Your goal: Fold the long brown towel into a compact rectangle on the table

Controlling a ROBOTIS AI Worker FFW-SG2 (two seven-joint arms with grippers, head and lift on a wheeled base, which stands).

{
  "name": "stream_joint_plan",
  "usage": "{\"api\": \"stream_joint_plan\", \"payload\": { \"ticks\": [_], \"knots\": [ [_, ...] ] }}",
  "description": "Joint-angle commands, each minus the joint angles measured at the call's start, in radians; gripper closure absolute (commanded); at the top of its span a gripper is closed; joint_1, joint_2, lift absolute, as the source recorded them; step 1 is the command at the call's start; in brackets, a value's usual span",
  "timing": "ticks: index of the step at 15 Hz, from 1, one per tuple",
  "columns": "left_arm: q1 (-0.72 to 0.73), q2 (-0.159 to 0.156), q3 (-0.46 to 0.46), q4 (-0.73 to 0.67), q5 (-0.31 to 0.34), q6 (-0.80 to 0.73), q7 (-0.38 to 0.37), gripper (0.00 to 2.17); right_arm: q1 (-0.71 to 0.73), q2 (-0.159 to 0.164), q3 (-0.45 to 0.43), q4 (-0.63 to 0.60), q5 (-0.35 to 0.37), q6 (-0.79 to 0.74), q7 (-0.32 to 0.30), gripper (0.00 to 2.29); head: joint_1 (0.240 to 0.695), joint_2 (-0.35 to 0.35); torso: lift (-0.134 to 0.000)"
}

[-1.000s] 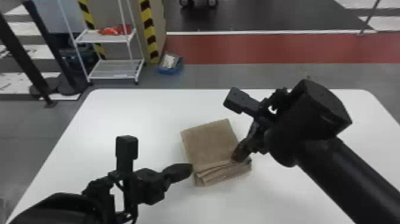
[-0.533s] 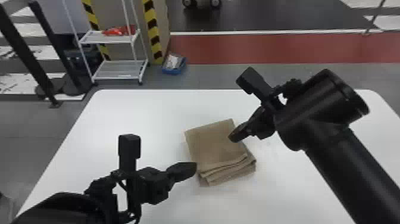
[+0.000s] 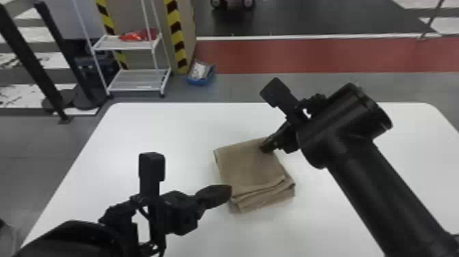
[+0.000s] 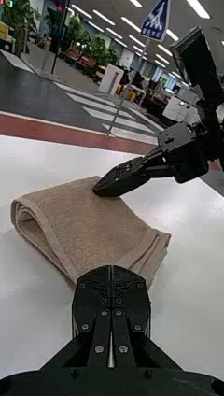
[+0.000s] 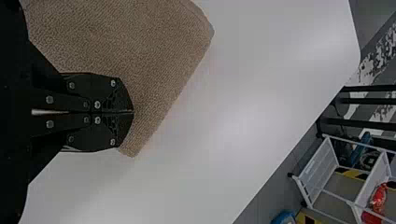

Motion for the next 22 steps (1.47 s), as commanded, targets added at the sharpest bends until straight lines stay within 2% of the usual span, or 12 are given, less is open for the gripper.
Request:
{"api": "stream_joint_plan", "payload": {
  "ticks": [1, 7, 11, 12, 13, 14, 15, 16, 17, 19, 20, 22],
  "knots": [
    [-0.001, -0.003, -0.010, 0.000, 0.000, 0.000, 0.000, 2.14, 0.001, -0.009, 0.004, 0.003, 0.024, 0.045, -0.003, 2.25, 0.695, 0.068, -0.123],
    [-0.012, -0.003, -0.014, 0.006, -0.002, 0.000, 0.000, 2.15, 0.042, -0.051, 0.010, -0.096, 0.019, 0.233, -0.006, 2.25, 0.695, 0.006, -0.123],
    [-0.012, -0.001, -0.011, 0.001, -0.002, 0.000, 0.000, 2.15, 0.061, -0.051, -0.022, -0.173, -0.014, 0.275, -0.018, 2.23, 0.695, -0.003, -0.123],
    [-0.009, -0.001, -0.002, 0.001, 0.000, 0.000, 0.000, 2.14, 0.081, -0.054, -0.056, -0.241, -0.059, 0.349, -0.043, 1.94, 0.695, -0.002, -0.123],
    [-0.004, 0.000, 0.009, -0.002, 0.003, 0.006, 0.000, 2.03, 0.113, -0.060, -0.105, -0.325, -0.134, 0.426, -0.080, 1.29, 0.695, -0.001, -0.123],
    [-0.001, 0.000, 0.026, -0.014, 0.013, 0.012, 0.002, 1.67, 0.162, -0.066, -0.151, -0.409, -0.194, 0.444, -0.124, 0.46, 0.695, 0.000, -0.123],
    [0.012, -0.001, 0.052, -0.029, 0.038, 0.015, 0.003, 0.79, 0.237, -0.066, -0.192, -0.517, -0.234, 0.441, -0.190, 0.00, 0.695, 0.000, -0.123],
    [0.022, -0.004, 0.073, -0.056, 0.046, 0.021, 0.011, 0.19, 0.303, -0.066, -0.229, -0.609, -0.251, 0.432, -0.245, 0.00, 0.695, 0.000, -0.123],
    [0.046, -0.006, 0.098, -0.091, 0.046, 0.024, 0.043, 0.00, 0.374, -0.058, -0.255, -0.712, -0.252, 0.429, -0.310, 0.00, 0.695, 0.001, -0.123],
    [0.103, -0.024, 0.144, -0.166, 0.052, 0.021, 0.140, 0.00, 0.507, -0.049, -0.290, -0.845, -0.251, 0.325, -0.423, 0.04, 0.695, 0.000, -0.123],
    [0.143, -0.026, 0.150, -0.210, 0.052, 0.021, 0.219, 0.00, 0.572, -0.048, -0.306, -0.890, -0.252, 0.288, -0.450, 0.04, 0.695, 0.009, -0.123],
    [0.229, -0.050, 0.148, -0.263, 0.055, -0.018, 0.336, 0.00, 0.733, -0.039, -0.359, -0.940, -0.310, 0.125, -0.558, 0.05, 0.695, 0.026, -0.123]
  ]
}}
